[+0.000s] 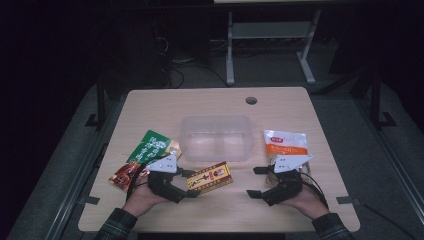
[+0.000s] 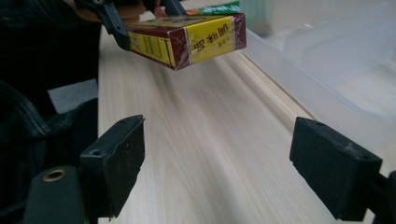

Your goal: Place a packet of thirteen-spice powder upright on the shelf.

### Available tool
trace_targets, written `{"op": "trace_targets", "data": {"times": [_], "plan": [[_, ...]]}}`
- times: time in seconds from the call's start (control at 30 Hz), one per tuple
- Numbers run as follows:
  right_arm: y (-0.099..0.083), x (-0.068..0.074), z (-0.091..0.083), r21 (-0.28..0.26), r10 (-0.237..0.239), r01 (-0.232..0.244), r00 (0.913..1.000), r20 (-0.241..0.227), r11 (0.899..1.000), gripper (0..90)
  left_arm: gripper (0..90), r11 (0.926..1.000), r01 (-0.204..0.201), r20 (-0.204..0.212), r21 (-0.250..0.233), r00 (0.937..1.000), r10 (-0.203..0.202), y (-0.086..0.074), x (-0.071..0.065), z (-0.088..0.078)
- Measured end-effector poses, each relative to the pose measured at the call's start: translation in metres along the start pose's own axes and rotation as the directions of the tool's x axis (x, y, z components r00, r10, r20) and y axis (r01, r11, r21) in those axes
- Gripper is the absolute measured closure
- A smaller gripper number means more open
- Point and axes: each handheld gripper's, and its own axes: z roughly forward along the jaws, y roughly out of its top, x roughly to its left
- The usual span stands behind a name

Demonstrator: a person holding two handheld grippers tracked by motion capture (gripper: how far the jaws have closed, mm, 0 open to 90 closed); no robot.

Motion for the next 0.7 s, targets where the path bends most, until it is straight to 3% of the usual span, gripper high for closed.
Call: {"op": "trace_targets", "data": {"times": [0.23, 0.37, 0.7], "plan": [[0.022, 0.001, 0.015, -0.023, -0.049, 0.048, 0.9960, -0.075, 0.999, 17.9, 32.0, 0.9996, -0.026, 0.016, -0.005, 0.9995, 0.026, -0.002, -0.004, -0.004], [0.035, -0.001, 0.027, -0.031, -0.082, 0.079, 0.9889, -0.124, 0.996, 17.8, 32.0, 0.9994, -0.033, 0.025, -0.015, 0.9992, 0.033, -0.001, -0.004, -0.002], [0.042, -0.002, 0.041, -0.030, -0.094, 0.090, 0.9768, -0.192, 0.996, 18.2, 32.0, 0.9987, -0.050, 0.044, -0.005, 0.9978, 0.050, 0.001, -0.005, 0.003]]}}
